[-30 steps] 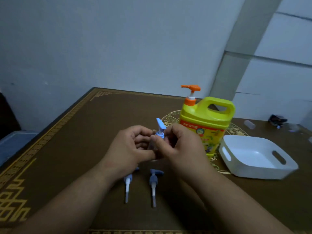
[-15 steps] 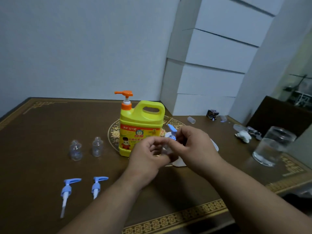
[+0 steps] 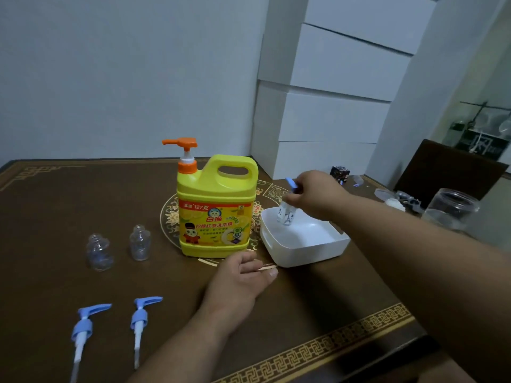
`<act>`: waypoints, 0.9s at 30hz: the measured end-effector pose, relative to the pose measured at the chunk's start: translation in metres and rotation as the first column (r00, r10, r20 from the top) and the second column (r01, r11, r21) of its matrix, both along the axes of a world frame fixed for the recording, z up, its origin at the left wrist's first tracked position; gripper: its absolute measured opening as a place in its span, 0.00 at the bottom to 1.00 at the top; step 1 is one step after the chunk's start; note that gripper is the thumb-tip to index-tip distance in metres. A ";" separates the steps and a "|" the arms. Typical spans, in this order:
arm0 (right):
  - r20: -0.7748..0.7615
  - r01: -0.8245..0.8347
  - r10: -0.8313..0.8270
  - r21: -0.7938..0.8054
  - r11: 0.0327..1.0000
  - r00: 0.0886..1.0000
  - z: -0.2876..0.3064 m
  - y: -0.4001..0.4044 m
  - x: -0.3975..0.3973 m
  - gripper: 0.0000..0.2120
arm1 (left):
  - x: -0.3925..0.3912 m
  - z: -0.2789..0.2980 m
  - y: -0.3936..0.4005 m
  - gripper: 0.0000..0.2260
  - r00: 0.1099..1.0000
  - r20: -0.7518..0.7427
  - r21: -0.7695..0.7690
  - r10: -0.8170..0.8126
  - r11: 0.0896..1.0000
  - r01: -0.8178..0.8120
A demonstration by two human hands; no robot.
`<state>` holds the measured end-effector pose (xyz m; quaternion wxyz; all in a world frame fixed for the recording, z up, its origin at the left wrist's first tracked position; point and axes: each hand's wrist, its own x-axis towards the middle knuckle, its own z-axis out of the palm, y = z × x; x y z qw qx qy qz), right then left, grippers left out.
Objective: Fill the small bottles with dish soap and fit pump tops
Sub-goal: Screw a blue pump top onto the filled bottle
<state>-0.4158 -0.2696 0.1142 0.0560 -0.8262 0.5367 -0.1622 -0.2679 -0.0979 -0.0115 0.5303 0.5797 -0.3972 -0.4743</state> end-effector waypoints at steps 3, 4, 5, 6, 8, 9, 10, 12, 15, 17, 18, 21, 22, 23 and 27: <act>-0.034 0.012 -0.011 0.027 1.000 0.999 -0.017 -0.014 0.008 0.16 | 0.005 -0.003 -0.006 0.27 0.999 -0.014 0.015 0.045 0.999 -0.044; -0.051 0.013 -0.012 0.028 1.000 0.999 -0.024 -0.018 0.011 0.17 | 0.005 -0.004 -0.008 0.26 0.998 -0.028 0.017 0.049 0.999 -0.049; -0.068 0.015 -0.013 0.028 0.999 0.998 -0.030 -0.021 0.014 0.18 | 0.005 -0.004 -0.008 0.26 0.998 -0.039 0.013 0.050 0.999 -0.049; -0.083 0.017 -0.014 0.036 0.999 0.996 -0.036 -0.023 0.016 0.17 | 0.005 -0.005 -0.009 0.25 0.998 -0.043 0.009 0.050 0.999 -0.050; -0.121 0.019 -0.012 0.055 0.998 0.993 -0.048 -0.026 0.018 0.17 | 0.005 -0.006 -0.010 0.25 0.997 -0.050 0.004 0.051 0.999 -0.051; -0.135 0.020 -0.012 0.059 0.998 0.991 -0.054 -0.027 0.019 0.16 | 0.005 -0.007 -0.010 0.25 0.997 -0.058 0.004 0.052 0.999 -0.051; -0.135 0.023 -0.016 0.054 0.998 0.991 -0.058 -0.028 0.019 0.16 | 0.006 -0.007 -0.011 0.25 0.996 -0.067 0.003 0.053 0.999 -0.052; -0.116 0.032 -0.027 0.037 0.999 0.993 -0.062 -0.028 0.018 0.15 | 0.005 -0.007 -0.012 0.25 0.995 -0.085 -0.004 0.055 0.998 -0.056; -0.111 0.035 -0.032 0.031 0.999 0.993 -0.061 -0.029 0.017 0.15 | 0.004 -0.009 -0.013 0.24 0.995 -0.083 -0.012 0.051 0.999 -0.053; -0.118 0.030 -0.026 0.038 0.999 0.993 -0.060 -0.029 0.016 0.15 | 0.003 -0.010 -0.013 0.24 0.996 -0.074 -0.014 0.051 0.999 -0.053; -0.118 0.026 -0.021 0.033 0.999 0.993 -0.060 -0.029 0.015 0.15 | 0.003 -0.011 -0.013 0.24 0.996 -0.071 -0.014 0.053 0.998 -0.054; -0.107 0.020 -0.020 -0.001 1.000 0.994 -0.059 -0.027 0.014 0.21 | 0.004 -0.010 -0.013 0.23 0.997 -0.065 -0.018 0.051 0.998 -0.052; -0.097 0.027 -0.029 -0.020 0.999 0.995 -0.059 -0.025 0.014 0.24 | 0.004 -0.010 -0.012 0.23 0.997 -0.061 -0.020 0.051 0.998 -0.052; -0.086 0.036 -0.040 -0.042 0.998 0.996 -0.057 -0.024 0.014 0.25 | 0.004 -0.009 -0.012 0.23 0.997 -0.060 -0.022 0.053 0.998 -0.054; -0.018 0.030 -0.032 -0.094 0.995 0.999 -0.053 -0.012 0.013 0.24 | 0.004 -0.009 -0.012 0.22 0.996 -0.057 -0.025 0.061 0.998 -0.063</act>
